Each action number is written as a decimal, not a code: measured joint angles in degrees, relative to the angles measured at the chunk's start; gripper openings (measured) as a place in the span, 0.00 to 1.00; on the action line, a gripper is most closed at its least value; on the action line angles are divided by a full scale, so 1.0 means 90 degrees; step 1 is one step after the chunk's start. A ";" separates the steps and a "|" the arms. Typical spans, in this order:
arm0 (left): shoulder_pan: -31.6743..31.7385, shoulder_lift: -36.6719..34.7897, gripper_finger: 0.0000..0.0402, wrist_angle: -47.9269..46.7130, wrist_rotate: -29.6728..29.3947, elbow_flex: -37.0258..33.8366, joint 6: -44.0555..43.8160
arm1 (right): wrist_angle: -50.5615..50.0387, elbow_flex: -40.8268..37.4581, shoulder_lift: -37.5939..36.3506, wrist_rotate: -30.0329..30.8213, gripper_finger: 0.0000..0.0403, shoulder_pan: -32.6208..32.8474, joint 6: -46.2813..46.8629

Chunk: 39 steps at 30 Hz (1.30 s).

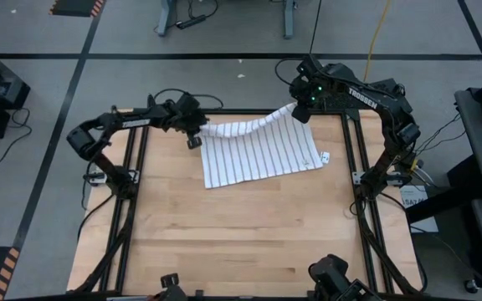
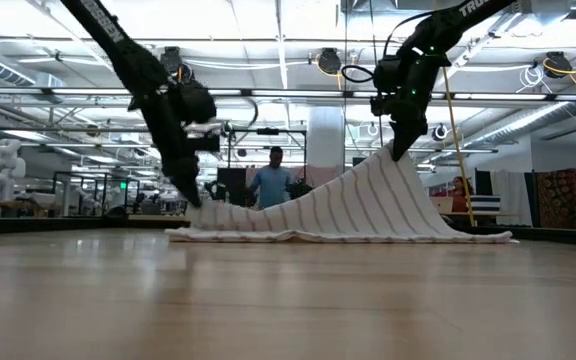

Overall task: Roll towel
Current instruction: Roll the white towel

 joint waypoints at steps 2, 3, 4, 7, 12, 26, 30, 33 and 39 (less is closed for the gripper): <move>-0.0005 -0.0240 0.01 -0.0283 0.0024 0.0196 -0.0002 | 0.0002 0.0000 0.0000 0.0001 0.00 0.0000 -0.0002; -0.0005 -0.0337 0.01 -0.0441 0.0081 0.0312 -0.0007 | 0.0002 0.0000 0.0000 0.0001 0.00 0.0000 -0.0007; -0.0005 -0.0448 0.01 -0.0591 0.0177 0.0435 -0.0011 | 0.0002 0.0000 0.0000 0.0002 0.00 0.0000 -0.0022; -0.0005 -0.0717 0.01 -0.1056 0.0326 0.0747 -0.0131 | -0.0059 0.0000 0.0000 0.0054 0.00 0.0000 -0.0028; -0.0003 -0.0972 0.01 -0.1777 0.0822 0.1058 -0.0608 | -0.0775 0.0000 0.0000 0.0067 0.00 0.0000 -0.0047; -0.0994 -0.1381 0.01 -0.2485 0.2594 0.1082 -0.1733 | -0.2197 0.0000 0.0000 0.0004 0.00 0.0000 -0.0280; -0.1328 -0.1383 0.01 -0.2517 0.2621 0.1061 -0.1841 | -0.2536 -0.0005 0.0000 -0.0372 0.00 0.0000 -0.0046; -0.1405 -0.1381 0.01 -0.2553 0.1965 0.1025 -0.1837 | -0.2270 -0.0091 0.0000 -0.0613 0.00 0.0000 0.0032; -0.0720 -0.1381 0.01 -0.1905 0.1979 0.1025 -0.2053 | -0.0820 -0.0197 0.0000 -0.0463 0.00 -0.0014 -0.0285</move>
